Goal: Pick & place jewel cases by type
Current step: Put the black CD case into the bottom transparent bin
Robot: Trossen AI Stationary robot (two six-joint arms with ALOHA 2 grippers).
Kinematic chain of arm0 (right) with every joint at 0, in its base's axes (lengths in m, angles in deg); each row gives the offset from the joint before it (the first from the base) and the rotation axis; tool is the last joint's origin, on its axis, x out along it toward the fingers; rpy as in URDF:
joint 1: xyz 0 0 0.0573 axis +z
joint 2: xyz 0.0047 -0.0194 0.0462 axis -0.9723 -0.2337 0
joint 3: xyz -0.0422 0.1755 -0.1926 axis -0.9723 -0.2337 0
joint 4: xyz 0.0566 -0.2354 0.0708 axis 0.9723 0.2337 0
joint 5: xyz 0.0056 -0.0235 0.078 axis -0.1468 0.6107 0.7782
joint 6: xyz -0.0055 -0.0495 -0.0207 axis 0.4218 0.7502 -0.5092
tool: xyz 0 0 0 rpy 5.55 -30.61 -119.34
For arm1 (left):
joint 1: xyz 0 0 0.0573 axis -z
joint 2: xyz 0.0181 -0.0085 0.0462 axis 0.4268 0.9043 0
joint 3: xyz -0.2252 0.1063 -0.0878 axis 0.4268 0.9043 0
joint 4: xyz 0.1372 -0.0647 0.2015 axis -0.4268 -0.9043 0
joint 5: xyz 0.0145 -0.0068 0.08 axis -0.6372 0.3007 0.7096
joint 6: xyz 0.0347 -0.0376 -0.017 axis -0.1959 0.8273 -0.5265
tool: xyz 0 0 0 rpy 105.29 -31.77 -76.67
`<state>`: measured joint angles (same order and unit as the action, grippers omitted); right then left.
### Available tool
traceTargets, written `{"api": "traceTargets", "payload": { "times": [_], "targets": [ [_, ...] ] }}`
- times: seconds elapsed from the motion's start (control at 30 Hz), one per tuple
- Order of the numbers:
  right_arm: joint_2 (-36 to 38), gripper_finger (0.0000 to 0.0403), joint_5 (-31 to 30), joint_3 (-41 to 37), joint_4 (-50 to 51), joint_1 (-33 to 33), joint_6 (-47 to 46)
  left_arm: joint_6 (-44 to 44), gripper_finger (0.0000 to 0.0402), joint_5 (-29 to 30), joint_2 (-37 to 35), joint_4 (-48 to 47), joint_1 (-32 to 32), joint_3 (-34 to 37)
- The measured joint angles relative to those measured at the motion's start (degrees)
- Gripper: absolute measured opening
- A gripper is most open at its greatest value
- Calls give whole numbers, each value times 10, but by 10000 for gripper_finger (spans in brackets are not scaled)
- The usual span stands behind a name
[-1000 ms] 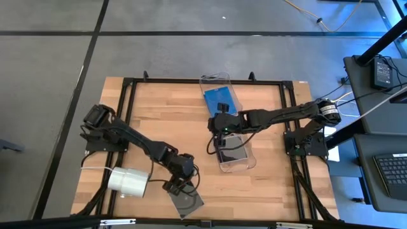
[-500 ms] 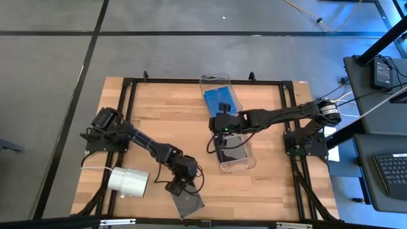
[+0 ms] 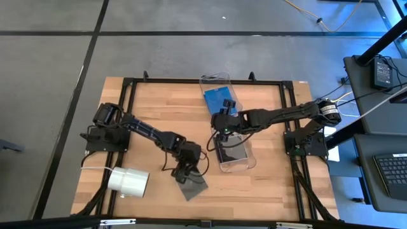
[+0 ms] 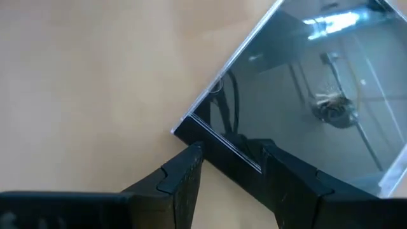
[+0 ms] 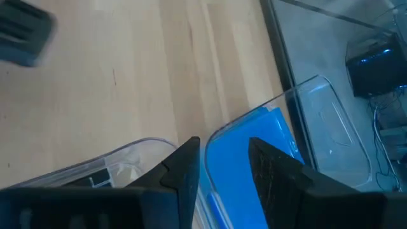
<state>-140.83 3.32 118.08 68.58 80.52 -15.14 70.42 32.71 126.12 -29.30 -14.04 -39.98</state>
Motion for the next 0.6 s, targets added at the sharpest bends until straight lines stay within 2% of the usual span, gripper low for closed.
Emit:
{"api": "traceTargets", "payload": {
  "times": [0.3, 0.6],
  "targets": [
    [0, 139, 0, 0, 2, 0, 0, -16, 154, 28, -28, -76, -61, 5],
    [0, 139, 23, 0, -40, 3, 5, -22, 157, 38, -59, -157, -61, 6]
  ]
}}
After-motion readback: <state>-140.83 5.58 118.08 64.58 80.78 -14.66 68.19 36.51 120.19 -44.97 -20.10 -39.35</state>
